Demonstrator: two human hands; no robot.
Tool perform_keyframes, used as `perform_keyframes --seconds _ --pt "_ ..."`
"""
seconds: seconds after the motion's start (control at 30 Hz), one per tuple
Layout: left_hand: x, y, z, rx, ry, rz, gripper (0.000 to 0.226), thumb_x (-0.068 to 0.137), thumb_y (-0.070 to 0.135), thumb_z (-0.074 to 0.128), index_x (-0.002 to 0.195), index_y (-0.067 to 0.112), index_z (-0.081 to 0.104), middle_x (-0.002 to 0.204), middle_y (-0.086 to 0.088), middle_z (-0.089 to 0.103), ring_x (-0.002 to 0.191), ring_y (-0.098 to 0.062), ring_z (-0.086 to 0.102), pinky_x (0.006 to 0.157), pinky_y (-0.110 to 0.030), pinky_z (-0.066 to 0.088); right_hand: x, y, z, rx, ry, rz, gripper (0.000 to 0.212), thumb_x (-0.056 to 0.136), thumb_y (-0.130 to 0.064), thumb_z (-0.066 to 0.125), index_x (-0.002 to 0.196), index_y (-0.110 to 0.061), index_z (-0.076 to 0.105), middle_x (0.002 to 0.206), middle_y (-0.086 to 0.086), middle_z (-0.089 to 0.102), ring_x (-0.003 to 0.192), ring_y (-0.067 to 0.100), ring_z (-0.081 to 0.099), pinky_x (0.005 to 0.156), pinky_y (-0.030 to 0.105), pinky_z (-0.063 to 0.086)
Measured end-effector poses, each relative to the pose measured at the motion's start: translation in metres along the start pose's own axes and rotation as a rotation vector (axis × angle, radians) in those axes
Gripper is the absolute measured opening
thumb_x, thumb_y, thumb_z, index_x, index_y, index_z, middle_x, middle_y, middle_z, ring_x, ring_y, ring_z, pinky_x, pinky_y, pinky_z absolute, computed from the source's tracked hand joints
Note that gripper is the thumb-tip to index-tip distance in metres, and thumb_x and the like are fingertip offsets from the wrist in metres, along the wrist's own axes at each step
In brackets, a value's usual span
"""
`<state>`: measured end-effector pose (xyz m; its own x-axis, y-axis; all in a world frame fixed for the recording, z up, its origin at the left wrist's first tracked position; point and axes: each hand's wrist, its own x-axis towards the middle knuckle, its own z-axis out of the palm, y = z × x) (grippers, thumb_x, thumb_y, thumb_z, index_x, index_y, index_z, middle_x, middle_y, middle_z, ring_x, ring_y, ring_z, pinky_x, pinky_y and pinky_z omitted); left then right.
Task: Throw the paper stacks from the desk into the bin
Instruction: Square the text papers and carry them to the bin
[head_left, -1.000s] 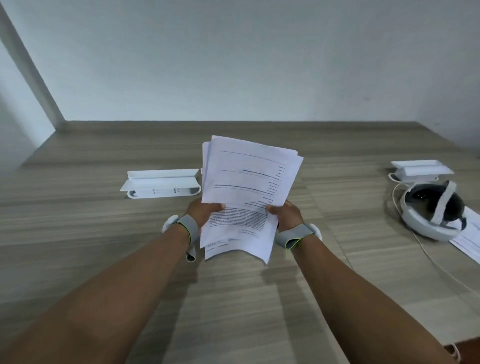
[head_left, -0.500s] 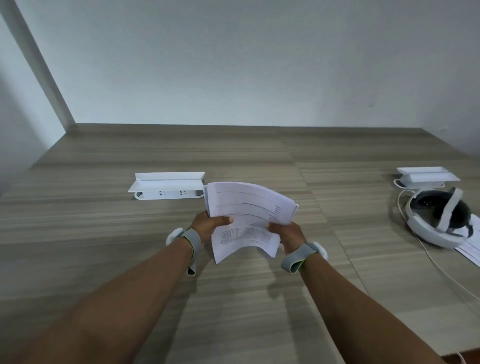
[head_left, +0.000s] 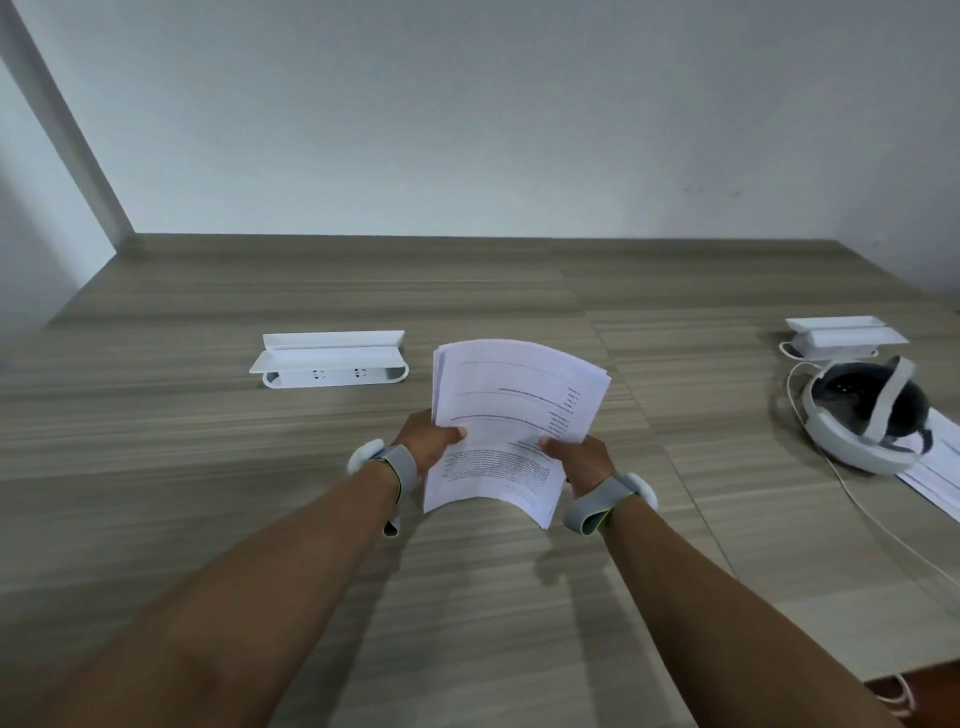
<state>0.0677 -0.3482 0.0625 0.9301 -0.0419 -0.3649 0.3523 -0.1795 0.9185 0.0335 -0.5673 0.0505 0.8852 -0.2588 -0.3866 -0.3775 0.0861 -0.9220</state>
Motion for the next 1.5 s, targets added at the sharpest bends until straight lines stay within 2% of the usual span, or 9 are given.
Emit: perform_keyframes --seconds 0.17,0.3,0.43,0.6,0.73,1.0,1.27,1.4,1.5 --pt "-0.009 -0.028 0.007 0.115 -0.034 -0.104 0.046 0.084 0.010 0.069 0.128 0.001 0.059 0.126 -0.017 0.064 0.107 -0.029 0.062 0.085 -0.029 0.045 -0.004 0.025 -0.004 -0.058 -0.001 0.105 0.031 0.079 -0.003 0.073 0.109 -0.004 0.065 0.104 0.015 0.065 0.093 0.028 0.062 0.083 0.035 0.046" --pt "-0.015 -0.042 0.010 0.214 -0.032 -0.139 0.040 0.087 0.013 0.062 0.125 0.000 0.060 0.127 -0.019 0.063 0.098 -0.023 0.058 0.083 -0.030 0.045 -0.006 0.031 -0.005 -0.215 0.066 0.112 0.039 0.084 -0.006 0.069 0.119 0.008 0.060 0.119 0.024 0.064 0.111 0.038 0.061 0.086 0.040 0.048" --pt "-0.021 -0.041 0.007 0.158 -0.049 -0.119 0.045 0.090 0.013 0.062 0.132 0.000 0.055 0.134 -0.018 0.059 0.120 -0.031 0.058 0.096 -0.032 0.045 -0.012 0.021 -0.006 -0.230 0.066 0.040 0.035 0.088 -0.009 0.065 0.120 0.004 0.062 0.115 0.020 0.065 0.094 0.027 0.061 0.078 0.027 0.041" --pt "-0.037 -0.038 0.006 -0.020 -0.055 -0.114 0.046 0.092 0.015 0.061 0.135 0.002 0.053 0.136 -0.018 0.058 0.120 -0.034 0.059 0.103 -0.040 0.046 -0.023 0.011 -0.017 -0.194 0.003 0.017 0.032 0.088 -0.008 0.064 0.119 0.002 0.064 0.116 0.020 0.067 0.089 0.022 0.059 0.082 0.027 0.043" --pt "-0.061 -0.046 0.013 -0.228 -0.112 -0.217 0.043 0.092 0.012 0.061 0.133 -0.002 0.054 0.132 -0.023 0.060 0.112 -0.035 0.062 0.102 -0.051 0.046 -0.032 0.010 -0.026 -0.135 -0.009 0.048 0.035 0.089 -0.007 0.063 0.123 0.001 0.062 0.113 0.016 0.066 0.090 0.025 0.060 0.083 0.027 0.043" --pt "-0.118 -0.068 0.033 -0.238 -0.175 -0.277 0.039 0.097 0.016 0.053 0.135 0.010 0.050 0.134 -0.018 0.058 0.120 -0.046 0.056 0.093 -0.069 0.044 -0.057 0.025 -0.051 -0.113 -0.066 0.073 0.030 0.085 -0.004 0.066 0.115 -0.001 0.066 0.116 0.017 0.067 0.088 0.028 0.064 0.085 0.033 0.048" --pt "-0.173 -0.098 0.044 -0.328 -0.068 -0.294 0.043 0.097 0.013 0.053 0.139 0.009 0.046 0.138 -0.021 0.054 0.121 -0.049 0.054 0.092 -0.073 0.040 -0.094 0.050 -0.060 -0.550 -0.152 0.146 0.037 0.090 -0.013 0.059 0.126 -0.001 0.058 0.130 0.014 0.061 0.120 0.031 0.058 0.084 0.031 0.046" --pt "-0.198 -0.113 0.040 -0.384 -0.004 -0.296 0.043 0.098 0.012 0.051 0.140 0.008 0.044 0.139 -0.021 0.052 0.122 -0.051 0.051 0.092 -0.075 0.037 -0.115 0.076 -0.061 -0.523 -0.268 0.232 0.044 0.089 -0.010 0.058 0.132 -0.002 0.053 0.136 0.020 0.056 0.124 0.034 0.055 0.101 0.040 0.049" --pt "-0.220 -0.125 0.032 -0.395 0.068 -0.285 0.042 0.097 0.010 0.051 0.139 0.006 0.045 0.137 -0.020 0.054 0.122 -0.051 0.051 0.094 -0.074 0.037 -0.137 0.093 -0.053 -0.419 -0.365 0.327 0.046 0.092 -0.006 0.052 0.138 -0.004 0.046 0.140 0.020 0.052 0.122 0.037 0.056 0.087 0.044 0.056"
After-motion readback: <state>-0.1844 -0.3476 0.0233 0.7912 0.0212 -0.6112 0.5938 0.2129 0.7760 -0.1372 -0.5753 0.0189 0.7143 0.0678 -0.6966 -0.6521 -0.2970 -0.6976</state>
